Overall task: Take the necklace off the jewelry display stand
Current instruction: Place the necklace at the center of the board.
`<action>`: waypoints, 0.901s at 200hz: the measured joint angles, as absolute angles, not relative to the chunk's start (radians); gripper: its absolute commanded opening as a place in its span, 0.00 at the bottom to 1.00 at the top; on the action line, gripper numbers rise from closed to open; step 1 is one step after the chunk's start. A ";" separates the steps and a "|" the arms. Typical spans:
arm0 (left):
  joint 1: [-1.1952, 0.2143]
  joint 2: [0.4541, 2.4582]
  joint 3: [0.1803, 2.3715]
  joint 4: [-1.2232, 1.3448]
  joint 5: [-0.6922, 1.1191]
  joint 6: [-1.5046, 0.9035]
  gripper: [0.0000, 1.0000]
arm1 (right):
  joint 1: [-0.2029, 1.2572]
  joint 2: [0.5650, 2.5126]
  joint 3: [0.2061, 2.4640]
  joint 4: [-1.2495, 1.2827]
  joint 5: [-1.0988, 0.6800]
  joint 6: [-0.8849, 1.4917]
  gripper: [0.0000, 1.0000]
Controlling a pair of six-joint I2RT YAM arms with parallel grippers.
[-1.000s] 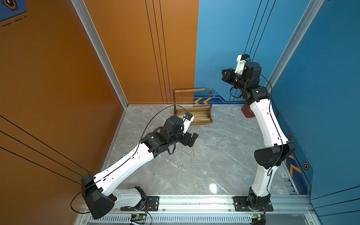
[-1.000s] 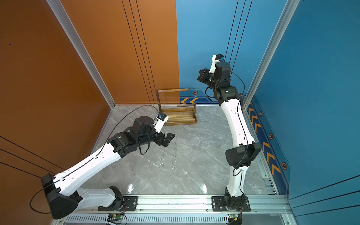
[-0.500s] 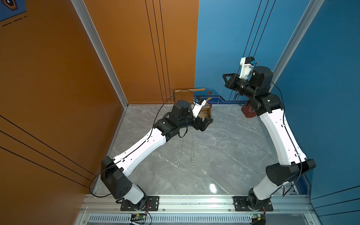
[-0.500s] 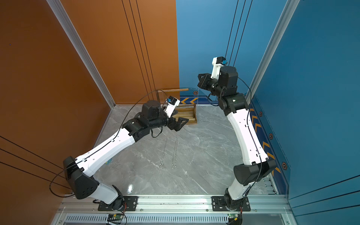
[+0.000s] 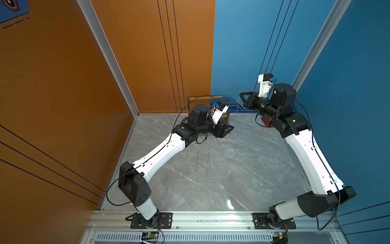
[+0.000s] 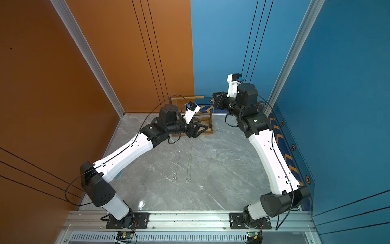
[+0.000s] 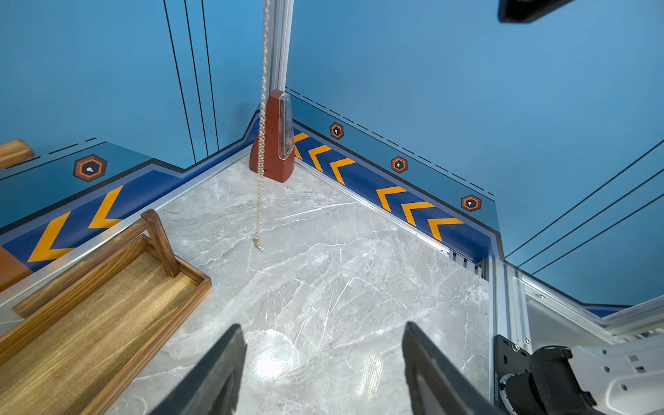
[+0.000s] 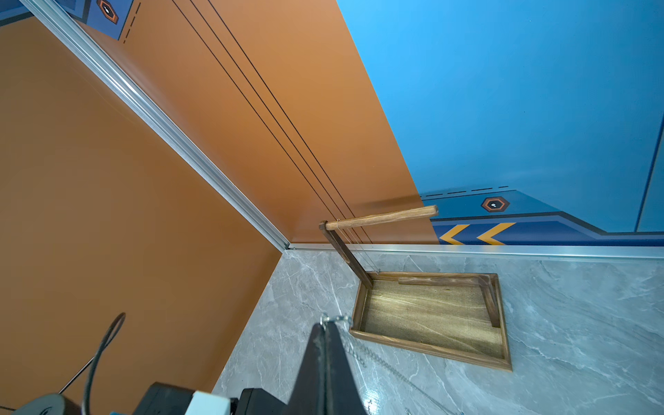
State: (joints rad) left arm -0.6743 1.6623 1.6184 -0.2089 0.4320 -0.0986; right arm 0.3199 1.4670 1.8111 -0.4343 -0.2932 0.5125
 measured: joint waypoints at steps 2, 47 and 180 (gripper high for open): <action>-0.674 1.663 1.619 -0.209 0.434 -0.101 0.65 | 0.321 1.463 1.807 -0.434 -0.293 0.513 0.00; -0.674 1.687 1.654 -0.208 0.470 -0.114 0.66 | 0.332 1.400 1.721 -0.426 -0.297 0.513 0.00; -0.663 1.743 1.723 -0.208 0.544 -0.140 0.69 | 0.386 1.227 1.517 -0.426 -0.315 0.513 0.00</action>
State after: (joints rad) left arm -0.6632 1.7428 1.7229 -0.2085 0.5442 -0.1398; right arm 0.3862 1.2274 1.5166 -0.4263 -0.3149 0.5129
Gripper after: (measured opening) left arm 0.687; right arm 0.045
